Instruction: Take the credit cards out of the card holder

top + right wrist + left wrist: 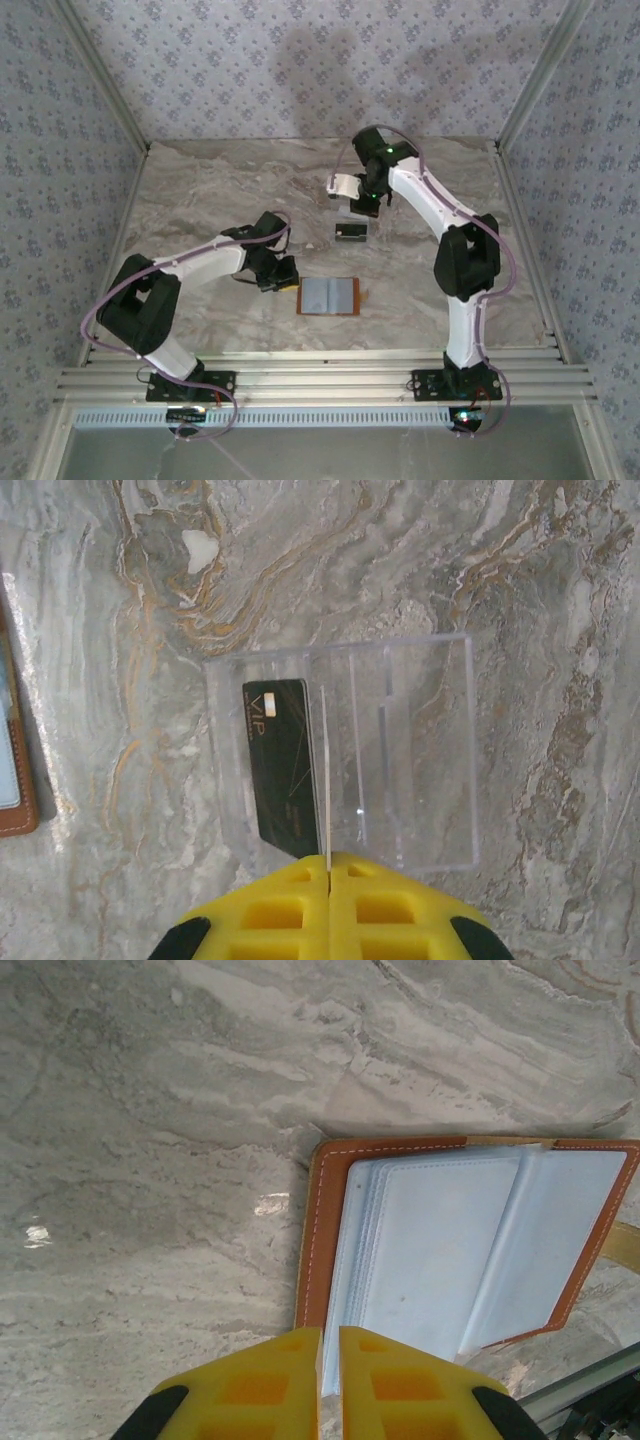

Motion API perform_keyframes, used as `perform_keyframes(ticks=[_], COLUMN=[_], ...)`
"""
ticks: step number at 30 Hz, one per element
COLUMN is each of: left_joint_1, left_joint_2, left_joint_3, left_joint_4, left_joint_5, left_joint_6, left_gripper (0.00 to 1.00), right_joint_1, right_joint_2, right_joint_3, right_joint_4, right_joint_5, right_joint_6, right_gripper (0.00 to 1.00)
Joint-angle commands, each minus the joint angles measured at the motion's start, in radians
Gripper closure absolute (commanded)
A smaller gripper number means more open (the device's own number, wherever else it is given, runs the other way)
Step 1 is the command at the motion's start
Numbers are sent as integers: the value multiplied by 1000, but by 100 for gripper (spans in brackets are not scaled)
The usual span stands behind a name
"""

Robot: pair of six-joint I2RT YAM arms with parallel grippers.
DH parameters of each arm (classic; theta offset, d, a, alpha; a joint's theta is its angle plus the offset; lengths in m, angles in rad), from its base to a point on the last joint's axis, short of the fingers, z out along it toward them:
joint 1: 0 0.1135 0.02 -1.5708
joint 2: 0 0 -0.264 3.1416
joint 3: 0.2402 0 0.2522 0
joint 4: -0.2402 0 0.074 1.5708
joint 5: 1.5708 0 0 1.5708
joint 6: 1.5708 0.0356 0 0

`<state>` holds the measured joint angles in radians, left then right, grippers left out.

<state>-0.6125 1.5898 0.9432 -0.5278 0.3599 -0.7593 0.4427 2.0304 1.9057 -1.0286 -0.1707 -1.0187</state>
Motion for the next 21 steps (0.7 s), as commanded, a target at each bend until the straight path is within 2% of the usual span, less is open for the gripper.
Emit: perform_keyframes(ticks=[1, 11, 21], left_joint_1=[11, 17, 22], left_joint_2=[-40, -42, -32], left_joint_3=[-7, -14, -15], left_joint_4=[-23, -37, -41], left_joint_5=[-18, -24, -24], left_joint_6=[4, -10, -15], left_gripper=[86, 86, 87], right_joint_1=[9, 16, 17], right_joint_2=[49, 143, 192], right_joint_3=[49, 82, 72], right_joint_4=[-73, -52, -85], right_joint_5=[38, 71, 30], right_joint_6=[-145, -194, -204], right_gripper=[100, 100, 100])
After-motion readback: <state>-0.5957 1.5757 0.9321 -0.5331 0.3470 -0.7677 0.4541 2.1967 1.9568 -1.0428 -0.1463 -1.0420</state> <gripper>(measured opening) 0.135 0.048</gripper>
